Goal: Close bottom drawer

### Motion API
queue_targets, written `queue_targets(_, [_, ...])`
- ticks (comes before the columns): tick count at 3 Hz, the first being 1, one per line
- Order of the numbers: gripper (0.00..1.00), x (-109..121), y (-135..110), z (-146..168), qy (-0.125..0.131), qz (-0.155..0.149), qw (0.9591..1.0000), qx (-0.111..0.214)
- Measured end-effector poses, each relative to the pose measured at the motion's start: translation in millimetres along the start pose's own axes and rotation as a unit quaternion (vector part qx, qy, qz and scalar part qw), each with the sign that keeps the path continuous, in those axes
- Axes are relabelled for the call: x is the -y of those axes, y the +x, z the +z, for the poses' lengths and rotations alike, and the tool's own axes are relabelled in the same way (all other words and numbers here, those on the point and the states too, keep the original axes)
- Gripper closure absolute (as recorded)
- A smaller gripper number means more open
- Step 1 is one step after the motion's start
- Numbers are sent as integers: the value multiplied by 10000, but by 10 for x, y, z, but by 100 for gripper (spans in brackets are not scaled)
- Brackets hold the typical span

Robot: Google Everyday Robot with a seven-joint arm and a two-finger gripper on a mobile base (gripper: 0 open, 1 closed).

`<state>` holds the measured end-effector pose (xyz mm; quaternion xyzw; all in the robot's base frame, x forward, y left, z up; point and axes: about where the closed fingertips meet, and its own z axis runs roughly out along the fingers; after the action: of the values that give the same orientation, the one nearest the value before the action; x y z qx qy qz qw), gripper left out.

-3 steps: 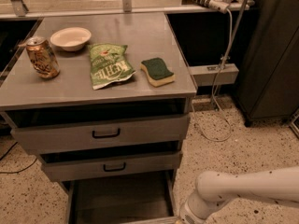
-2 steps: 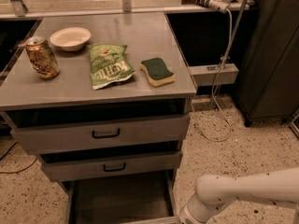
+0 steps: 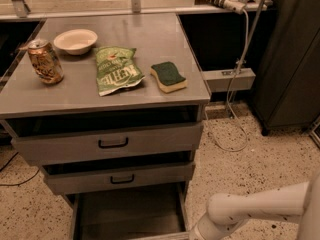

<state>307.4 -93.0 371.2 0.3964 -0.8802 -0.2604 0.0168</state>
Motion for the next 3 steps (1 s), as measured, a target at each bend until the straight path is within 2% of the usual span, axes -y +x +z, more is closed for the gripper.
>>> queue_targets(2, [100,368,14,956,-353,438,9984,91])
queue_targets(3, [100,369,14,956,-353,439,9984,91])
